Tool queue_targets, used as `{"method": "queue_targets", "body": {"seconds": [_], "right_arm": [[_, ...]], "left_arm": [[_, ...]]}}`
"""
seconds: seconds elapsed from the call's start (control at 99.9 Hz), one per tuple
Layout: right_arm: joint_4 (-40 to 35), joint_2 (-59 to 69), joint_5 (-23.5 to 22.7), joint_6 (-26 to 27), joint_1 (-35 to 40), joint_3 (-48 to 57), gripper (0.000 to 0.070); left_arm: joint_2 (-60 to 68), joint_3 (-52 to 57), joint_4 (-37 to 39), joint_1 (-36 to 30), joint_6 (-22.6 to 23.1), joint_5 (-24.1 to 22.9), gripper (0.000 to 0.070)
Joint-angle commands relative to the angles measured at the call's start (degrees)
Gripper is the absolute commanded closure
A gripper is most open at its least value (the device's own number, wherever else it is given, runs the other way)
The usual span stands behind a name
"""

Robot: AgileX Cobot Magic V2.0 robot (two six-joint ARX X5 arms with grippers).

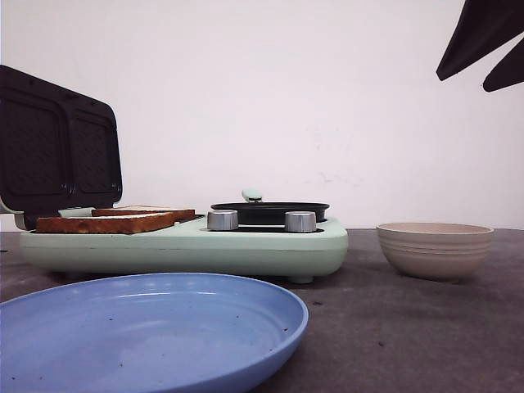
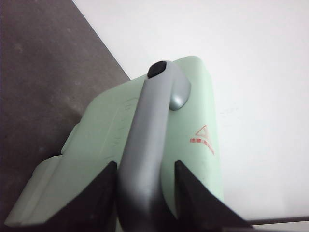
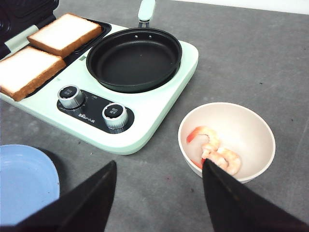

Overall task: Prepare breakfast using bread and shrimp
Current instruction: 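Swing the lid down over the bread with the left gripper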

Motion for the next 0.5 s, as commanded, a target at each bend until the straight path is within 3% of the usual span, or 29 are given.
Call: {"method": "queue_targets", "body": {"seconds": [0.0,0.21,0.49], "right_arm": [[0.7,0.2,0.0,1.0,0.2,0.2,0.0353],[0.8,0.2,0.0,1.7,0.2,0.2,0.0353],[0.7,0.2,0.0,1.8,0.2,0.2,0.0353]], "left_arm": [[1.0,0.9,0.1,-0.4,3.7,0.0,0.0691],[1.0,0.9,-0.2,-3.0,6.2,-0.3,0.0691],[1.0,0.9,-0.6,-9.3,9.5,-4.3,0.069]]}}
